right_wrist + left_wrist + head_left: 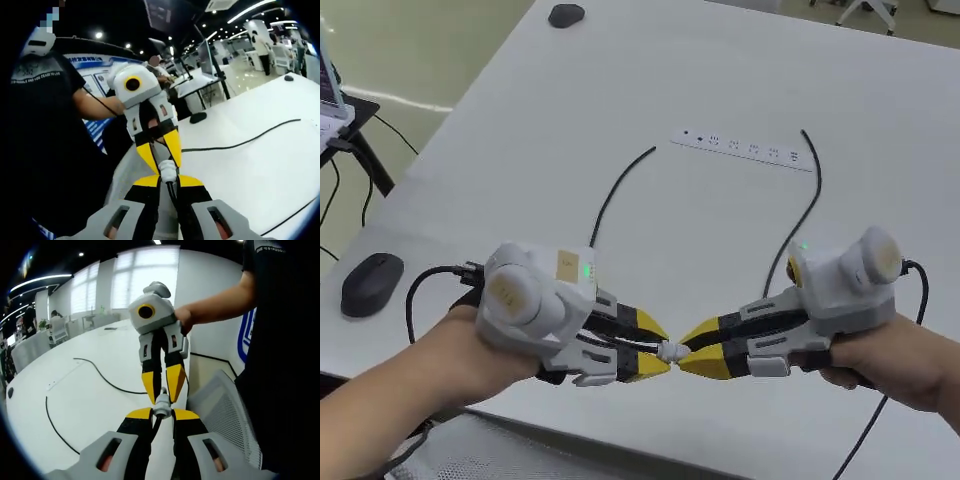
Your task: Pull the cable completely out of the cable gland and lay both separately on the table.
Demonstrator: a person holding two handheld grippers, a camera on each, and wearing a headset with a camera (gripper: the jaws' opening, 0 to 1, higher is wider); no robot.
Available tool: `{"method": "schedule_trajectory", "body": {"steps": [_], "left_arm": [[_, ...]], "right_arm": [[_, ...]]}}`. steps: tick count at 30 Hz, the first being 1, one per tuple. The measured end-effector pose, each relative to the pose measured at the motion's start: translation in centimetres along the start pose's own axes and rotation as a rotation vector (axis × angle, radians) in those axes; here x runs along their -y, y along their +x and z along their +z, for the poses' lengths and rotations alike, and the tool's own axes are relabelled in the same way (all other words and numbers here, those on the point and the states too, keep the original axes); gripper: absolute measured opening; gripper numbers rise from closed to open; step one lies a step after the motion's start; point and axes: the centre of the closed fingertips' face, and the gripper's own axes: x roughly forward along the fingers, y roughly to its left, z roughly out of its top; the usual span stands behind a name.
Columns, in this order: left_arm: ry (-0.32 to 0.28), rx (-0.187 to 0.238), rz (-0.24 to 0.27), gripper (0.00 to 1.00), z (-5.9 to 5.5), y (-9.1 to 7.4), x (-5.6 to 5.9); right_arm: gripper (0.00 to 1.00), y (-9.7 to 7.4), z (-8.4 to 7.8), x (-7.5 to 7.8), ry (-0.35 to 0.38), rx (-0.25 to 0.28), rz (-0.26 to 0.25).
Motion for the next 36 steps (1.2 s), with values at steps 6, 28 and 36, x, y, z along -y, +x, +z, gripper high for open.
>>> {"method": "schedule_trajectory", "body": {"steps": [6,28,36], "left_arm": [[-0.032,0.018,-0.047,0.14,0.0,-0.5,0.3],[-0.126,0.021,-0.13,0.15,-1.4,-0.7,1.0],[-0.107,0.032,-0.139,0.15,-1.2,-0.6,1.0]], "right_arm": [[0.07,0.3,0.0,-0.1,-0.166,-0.011,-0.115],[0.08,1.8,-0.9,-0.1,-0.403,-0.153,-0.346],[0.08,1.5,-0.7,-0.2,-0.334,-0.135,-0.346]]}}
